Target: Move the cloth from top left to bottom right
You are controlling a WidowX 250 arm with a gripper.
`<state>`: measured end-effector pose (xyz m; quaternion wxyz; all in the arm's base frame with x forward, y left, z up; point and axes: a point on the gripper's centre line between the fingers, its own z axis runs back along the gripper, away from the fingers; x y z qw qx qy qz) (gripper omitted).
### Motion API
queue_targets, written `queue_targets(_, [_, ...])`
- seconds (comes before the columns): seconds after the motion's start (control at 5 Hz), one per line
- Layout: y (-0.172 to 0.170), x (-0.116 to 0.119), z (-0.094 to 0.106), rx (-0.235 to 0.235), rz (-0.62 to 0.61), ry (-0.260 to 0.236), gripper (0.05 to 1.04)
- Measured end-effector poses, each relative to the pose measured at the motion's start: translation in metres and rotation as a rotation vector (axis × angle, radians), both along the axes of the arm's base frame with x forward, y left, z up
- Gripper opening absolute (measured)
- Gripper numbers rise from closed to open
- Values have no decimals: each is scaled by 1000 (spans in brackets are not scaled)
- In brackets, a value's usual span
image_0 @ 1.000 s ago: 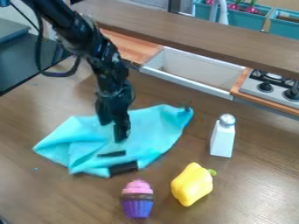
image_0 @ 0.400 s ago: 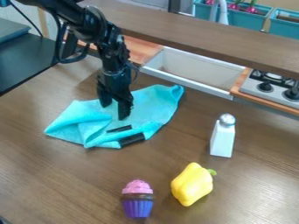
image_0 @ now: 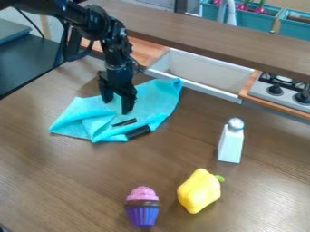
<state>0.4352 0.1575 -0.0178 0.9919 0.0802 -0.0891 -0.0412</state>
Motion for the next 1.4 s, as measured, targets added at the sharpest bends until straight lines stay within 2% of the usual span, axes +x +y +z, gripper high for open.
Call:
queue_targets(0.2, [2,3,-1,-21,21,9,999])
queue_targets(0.6, [-9,-17,-2,-35,-25,1,1001])
queue_targets(1.0, [-37,-49,-3,-45,-134,13,1001])
queue_targets(1.4, [-79,-74,-2,-41,-260,-8,997])
